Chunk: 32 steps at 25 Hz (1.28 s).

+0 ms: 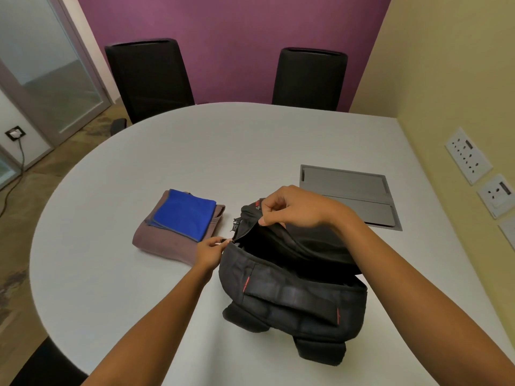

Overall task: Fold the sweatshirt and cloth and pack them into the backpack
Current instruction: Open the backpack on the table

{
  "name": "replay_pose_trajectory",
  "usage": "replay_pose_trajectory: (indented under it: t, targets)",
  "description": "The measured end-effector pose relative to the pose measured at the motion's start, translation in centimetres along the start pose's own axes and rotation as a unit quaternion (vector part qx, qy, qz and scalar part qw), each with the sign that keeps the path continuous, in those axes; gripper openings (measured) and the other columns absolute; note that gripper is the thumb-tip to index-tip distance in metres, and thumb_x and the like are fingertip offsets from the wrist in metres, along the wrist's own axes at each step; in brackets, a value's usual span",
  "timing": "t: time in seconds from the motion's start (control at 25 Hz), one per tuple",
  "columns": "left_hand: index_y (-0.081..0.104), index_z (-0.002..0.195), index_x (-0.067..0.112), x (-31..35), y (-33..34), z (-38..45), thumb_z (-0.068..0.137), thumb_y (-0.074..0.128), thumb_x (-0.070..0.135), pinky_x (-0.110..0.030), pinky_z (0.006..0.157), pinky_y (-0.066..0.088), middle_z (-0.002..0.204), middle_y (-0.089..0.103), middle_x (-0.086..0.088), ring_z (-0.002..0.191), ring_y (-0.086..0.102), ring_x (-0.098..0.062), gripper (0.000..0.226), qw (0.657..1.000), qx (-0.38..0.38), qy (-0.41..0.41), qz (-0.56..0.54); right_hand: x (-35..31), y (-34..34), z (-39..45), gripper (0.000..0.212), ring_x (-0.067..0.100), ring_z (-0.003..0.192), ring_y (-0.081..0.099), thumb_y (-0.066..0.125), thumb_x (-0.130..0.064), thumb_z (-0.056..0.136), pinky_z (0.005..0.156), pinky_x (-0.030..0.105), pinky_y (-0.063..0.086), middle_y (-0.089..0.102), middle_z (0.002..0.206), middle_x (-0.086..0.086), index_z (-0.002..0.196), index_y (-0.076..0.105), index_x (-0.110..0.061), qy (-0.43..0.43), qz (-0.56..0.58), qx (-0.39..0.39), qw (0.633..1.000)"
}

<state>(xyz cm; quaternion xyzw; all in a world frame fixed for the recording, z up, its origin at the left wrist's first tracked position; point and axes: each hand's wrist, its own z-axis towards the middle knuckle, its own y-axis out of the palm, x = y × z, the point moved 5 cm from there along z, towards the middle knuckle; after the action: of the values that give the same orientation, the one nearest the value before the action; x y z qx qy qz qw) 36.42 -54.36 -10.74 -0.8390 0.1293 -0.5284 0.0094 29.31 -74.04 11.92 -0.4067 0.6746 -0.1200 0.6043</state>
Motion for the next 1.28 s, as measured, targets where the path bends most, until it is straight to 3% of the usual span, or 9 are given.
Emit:
replay_pose_trajectory:
  t: [0.24,0.4,0.52,0.6,0.8,0.88,1.0,1.16,1.28]
  targets:
    - [0.074,0.091,0.015,0.4,-0.1,-0.1,0.093,0.069,0.016,-0.046,0.089,0.056,0.100,0.072,-0.014,0.096,0.065,-0.032,0.006,1.000,-0.006,0.001,0.017,0.2,0.5,0.1,0.032,0.008,0.056,0.040,0.069,-0.029,0.092,0.061,0.022,0.034,0.048,0.057,-0.008,0.067,0.057,-0.013,-0.008,0.030,0.005,1.000]
    - [0.064,0.124,0.021,6.6,0.0,-4.1,0.092,0.064,0.047,-0.037,0.105,0.048,0.127,0.064,0.001,0.118,0.059,-0.016,0.041,0.979,-0.006,0.201,-0.027,0.4,0.4,0.1,0.027,0.007,0.059,0.045,0.071,-0.034,0.091,0.063,0.022,0.036,0.055,0.064,-0.006,0.073,0.064,-0.015,-0.002,0.031,0.009,0.999]
    - [0.045,0.143,0.031,11.3,1.6,-7.6,0.075,0.078,0.050,-0.022,0.109,0.040,0.144,0.050,0.010,0.132,0.048,-0.008,0.077,0.917,-0.176,0.344,0.095,0.2,0.6,-0.1,0.026,0.007,0.062,0.047,0.072,-0.036,0.090,0.065,0.025,0.038,0.058,0.067,-0.005,0.077,0.067,-0.014,-0.001,0.038,0.015,0.999]
    - [0.047,0.135,0.041,12.9,2.9,-9.6,0.061,0.092,0.048,-0.022,0.107,0.040,0.137,0.050,0.019,0.127,0.048,-0.005,0.087,0.863,-0.213,0.401,0.221,-0.3,1.1,-0.4,0.026,0.009,0.064,0.051,0.070,-0.035,0.092,0.067,0.026,0.041,0.061,0.070,-0.003,0.080,0.068,-0.012,-0.007,0.041,0.009,0.999]
    - [0.073,0.094,0.034,12.7,4.8,-11.3,0.073,0.076,0.039,-0.034,0.095,0.045,0.092,0.068,0.020,0.091,0.058,-0.002,0.022,0.732,-0.170,0.531,0.392,3.3,-0.9,-3.3,0.031,0.011,0.087,0.070,0.052,-0.038,0.102,0.084,0.027,0.054,0.075,0.090,0.000,0.094,0.072,-0.014,0.065,0.131,0.080,0.986]
    - [0.073,0.083,0.028,12.4,4.3,-11.4,0.078,0.075,0.021,-0.031,0.072,0.052,0.077,0.067,0.015,0.075,0.061,-0.005,0.009,0.776,-0.131,0.515,0.340,7.1,-2.1,-5.7,0.031,0.020,0.097,0.069,0.051,-0.035,0.102,0.087,0.035,0.051,0.073,0.099,0.007,0.096,0.071,-0.012,0.146,0.091,0.161,0.972]
    - [0.071,0.077,0.025,12.0,3.3,-10.7,0.079,0.073,0.007,-0.035,0.062,0.053,0.070,0.067,0.011,0.069,0.064,-0.012,0.018,0.880,-0.013,0.429,0.203,12.3,-0.5,-8.7,0.058,0.040,0.110,0.060,0.040,-0.041,0.105,0.084,0.040,0.045,0.054,0.130,0.033,0.125,0.055,0.011,0.296,0.071,0.192,0.933]
    - [0.071,0.081,0.018,12.2,3.9,-10.3,0.087,0.070,0.020,-0.043,0.071,0.057,0.072,0.068,0.002,0.073,0.064,-0.020,0.006,0.941,0.118,0.311,0.068,17.0,3.9,-11.4,0.065,0.033,0.126,0.050,0.023,-0.055,0.105,0.102,0.049,0.045,0.046,0.146,0.019,0.148,0.035,-0.008,0.397,0.341,0.260,0.812]
    - [0.068,0.081,0.012,12.9,5.2,-10.0,0.089,0.068,0.029,-0.046,0.073,0.053,0.074,0.067,-0.007,0.070,0.059,-0.017,0.019,0.949,0.172,0.264,0.022,20.4,7.7,-13.5,0.065,0.042,0.130,0.046,0.043,-0.052,0.100,0.106,0.062,0.040,0.043,0.149,0.014,0.150,0.033,-0.012,0.413,0.518,0.220,0.717]
